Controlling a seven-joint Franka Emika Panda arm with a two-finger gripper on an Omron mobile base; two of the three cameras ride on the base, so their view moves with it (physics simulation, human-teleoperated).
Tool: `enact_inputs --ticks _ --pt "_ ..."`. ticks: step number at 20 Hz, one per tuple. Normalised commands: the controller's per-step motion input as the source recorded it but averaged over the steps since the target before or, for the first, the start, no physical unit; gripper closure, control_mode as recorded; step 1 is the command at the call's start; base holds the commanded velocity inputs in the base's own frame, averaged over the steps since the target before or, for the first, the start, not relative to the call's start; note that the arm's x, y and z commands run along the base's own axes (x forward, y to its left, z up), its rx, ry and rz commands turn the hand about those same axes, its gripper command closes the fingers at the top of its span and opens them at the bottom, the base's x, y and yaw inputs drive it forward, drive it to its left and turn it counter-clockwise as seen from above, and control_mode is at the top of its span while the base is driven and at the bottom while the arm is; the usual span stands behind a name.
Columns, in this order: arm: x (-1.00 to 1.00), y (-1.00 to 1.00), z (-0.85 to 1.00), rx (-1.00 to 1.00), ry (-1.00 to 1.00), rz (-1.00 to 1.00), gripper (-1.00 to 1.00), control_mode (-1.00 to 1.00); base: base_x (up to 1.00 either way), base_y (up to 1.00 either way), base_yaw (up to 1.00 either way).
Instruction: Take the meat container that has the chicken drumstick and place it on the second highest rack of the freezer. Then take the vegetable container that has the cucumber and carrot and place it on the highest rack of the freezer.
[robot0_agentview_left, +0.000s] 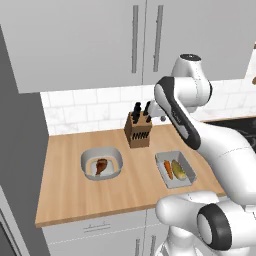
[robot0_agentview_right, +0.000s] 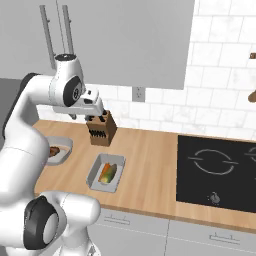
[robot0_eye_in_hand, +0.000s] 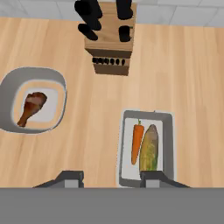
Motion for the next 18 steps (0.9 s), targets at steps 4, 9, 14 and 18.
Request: enact_inputs --ticks 4,9,14,18 --pt "-0.16 0.0 -0.01 0.0 0.0 0.02 -1.0 -1.0 0.0 0.0 0.0" --pt "-0.66 0.0 -0.15 -0.01 -0.07 0.29 -1.0 -1.0 0.0 0.0 0.0" --pt "-0.82 0.34 -0.37 -0.2 -0.11 0.55 -1.0 -1.0 0.0 0.0 0.0" --pt "-0.54 0.73 -0.44 -0.26 -0.03 0.6 -1.0 -1.0 0.0 0.0 0.0"
